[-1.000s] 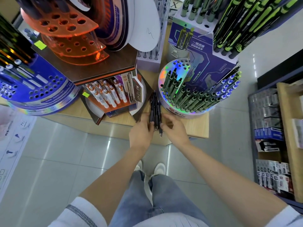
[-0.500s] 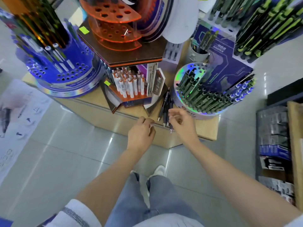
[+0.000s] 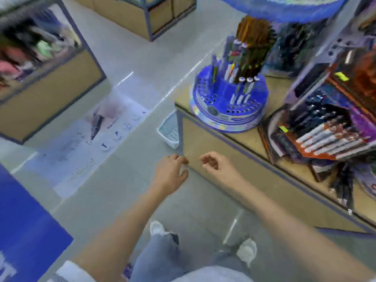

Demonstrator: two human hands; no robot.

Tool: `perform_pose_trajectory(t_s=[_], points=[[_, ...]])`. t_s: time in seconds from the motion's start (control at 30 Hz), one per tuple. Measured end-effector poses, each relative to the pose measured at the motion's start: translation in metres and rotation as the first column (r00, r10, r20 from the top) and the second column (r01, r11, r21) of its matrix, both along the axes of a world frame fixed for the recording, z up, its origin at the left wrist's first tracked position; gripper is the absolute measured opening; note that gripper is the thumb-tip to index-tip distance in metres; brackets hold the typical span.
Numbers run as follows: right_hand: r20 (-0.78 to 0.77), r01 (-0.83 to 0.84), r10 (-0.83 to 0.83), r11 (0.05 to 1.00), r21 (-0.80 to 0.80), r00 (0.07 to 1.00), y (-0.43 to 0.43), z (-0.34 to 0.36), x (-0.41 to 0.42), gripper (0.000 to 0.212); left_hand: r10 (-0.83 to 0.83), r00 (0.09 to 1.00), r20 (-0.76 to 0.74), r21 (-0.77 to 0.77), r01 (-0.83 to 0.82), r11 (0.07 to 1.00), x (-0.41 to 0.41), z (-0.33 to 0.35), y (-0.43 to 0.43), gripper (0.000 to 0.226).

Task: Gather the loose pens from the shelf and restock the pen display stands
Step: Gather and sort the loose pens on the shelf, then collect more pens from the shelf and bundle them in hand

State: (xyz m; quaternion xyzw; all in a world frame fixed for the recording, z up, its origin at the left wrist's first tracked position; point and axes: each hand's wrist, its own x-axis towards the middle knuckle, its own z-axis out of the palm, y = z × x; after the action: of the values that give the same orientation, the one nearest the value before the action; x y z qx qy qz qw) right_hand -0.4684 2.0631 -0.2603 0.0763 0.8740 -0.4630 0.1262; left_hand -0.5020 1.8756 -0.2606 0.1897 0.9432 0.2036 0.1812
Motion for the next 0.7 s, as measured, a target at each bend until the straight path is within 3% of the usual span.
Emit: perform_pose_trajectory(t_s=[0.17, 0.37, 0.7], points=[[-0.018, -0.101, 0.103, 0.992, 0.082, 0.995, -0.103, 0.006, -0.092, 0.028, 0.088, 0.995, 0.047, -0.022, -0.087, 0.996, -0.067, 0.012, -0.122, 0.047], [-0.052, -0.13, 0.142, 0.974, 0.186, 0.989, -0.17, 0.033, -0.203, 0.021, 0.139, 0.99, 0.011, -0.009, -0.139, 0.99, -0.167, 0.036, -0.2, 0.036], [-0.226, 0.091, -0.041, 0.973, 0.213, 0.973, -0.208, 0.052, -0.454, 0.018, 0.139, 0.988, -0.062, 0.01, -0.139, 0.99, -0.428, 0.055, -0.235, 0.033]])
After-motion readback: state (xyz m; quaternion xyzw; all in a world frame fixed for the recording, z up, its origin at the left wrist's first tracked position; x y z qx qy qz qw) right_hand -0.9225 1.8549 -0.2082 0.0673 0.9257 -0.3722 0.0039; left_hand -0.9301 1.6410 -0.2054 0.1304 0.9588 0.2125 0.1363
